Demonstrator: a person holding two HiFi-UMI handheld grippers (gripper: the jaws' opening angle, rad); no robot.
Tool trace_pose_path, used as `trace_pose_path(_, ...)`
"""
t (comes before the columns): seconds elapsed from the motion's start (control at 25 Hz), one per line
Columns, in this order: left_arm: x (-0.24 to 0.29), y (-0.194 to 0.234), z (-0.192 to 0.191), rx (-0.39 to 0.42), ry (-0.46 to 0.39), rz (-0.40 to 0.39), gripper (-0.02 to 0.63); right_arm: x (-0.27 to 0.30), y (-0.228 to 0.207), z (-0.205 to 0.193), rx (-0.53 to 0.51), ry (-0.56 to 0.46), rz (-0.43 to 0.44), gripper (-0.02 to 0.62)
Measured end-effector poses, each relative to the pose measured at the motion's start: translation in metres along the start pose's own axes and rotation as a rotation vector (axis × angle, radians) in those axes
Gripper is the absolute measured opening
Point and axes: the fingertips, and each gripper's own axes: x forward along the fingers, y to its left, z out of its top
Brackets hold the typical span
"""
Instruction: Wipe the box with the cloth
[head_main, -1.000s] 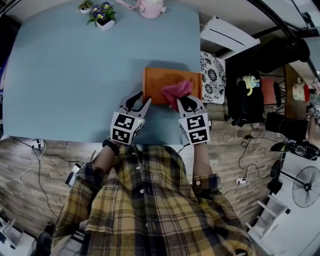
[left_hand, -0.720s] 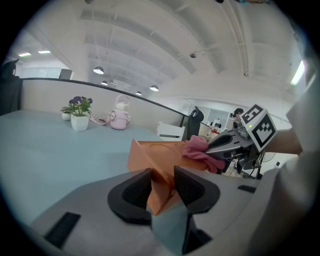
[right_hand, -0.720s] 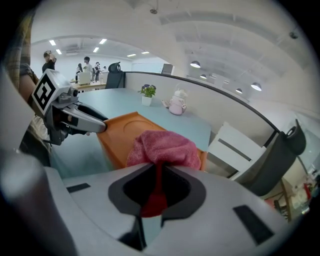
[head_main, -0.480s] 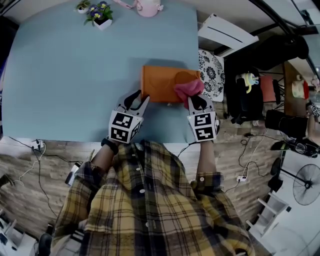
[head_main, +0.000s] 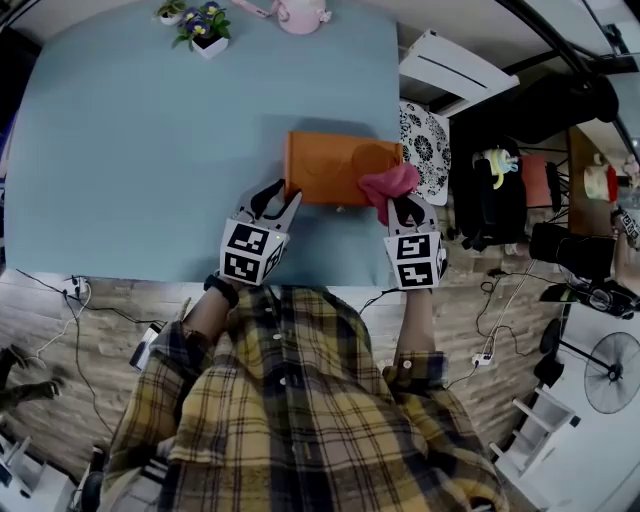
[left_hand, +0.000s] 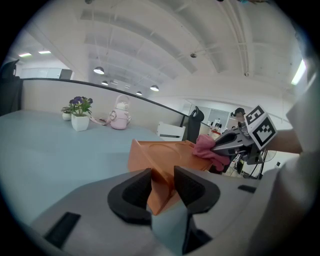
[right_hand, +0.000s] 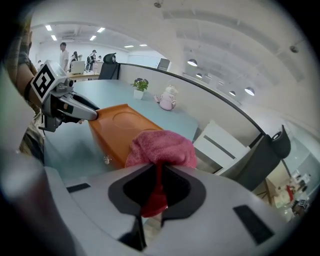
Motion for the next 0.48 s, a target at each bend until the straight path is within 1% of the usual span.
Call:
trace_pose_path(0.12, 0.000, 0.000, 0.000, 0.004, 0.006, 0.006, 0.143, -0.007, -0.013, -0.013, 0.016, 0.048, -0.047, 0.046)
trace_pose_path(0.16, 0.000, 0.000, 0.000, 0.008, 0.009, 0.008, 0.143, -0.008, -0.018, -0.017, 0.026, 0.049, -0.060, 0.046)
trace_pose_path(0.36, 0.001, 0.000, 0.000, 0.040, 0.025, 0.016, 0.143, -0.022, -0.040, -0.029, 0.079, 0.033, -0.119, 0.046)
trace_pose_path(0.48, 0.000, 0.000, 0.001, 0.062, 0.040, 0.019, 0.143, -0.034, -0.050, -0.022, 0.132, -0.024, -0.135, 0.046)
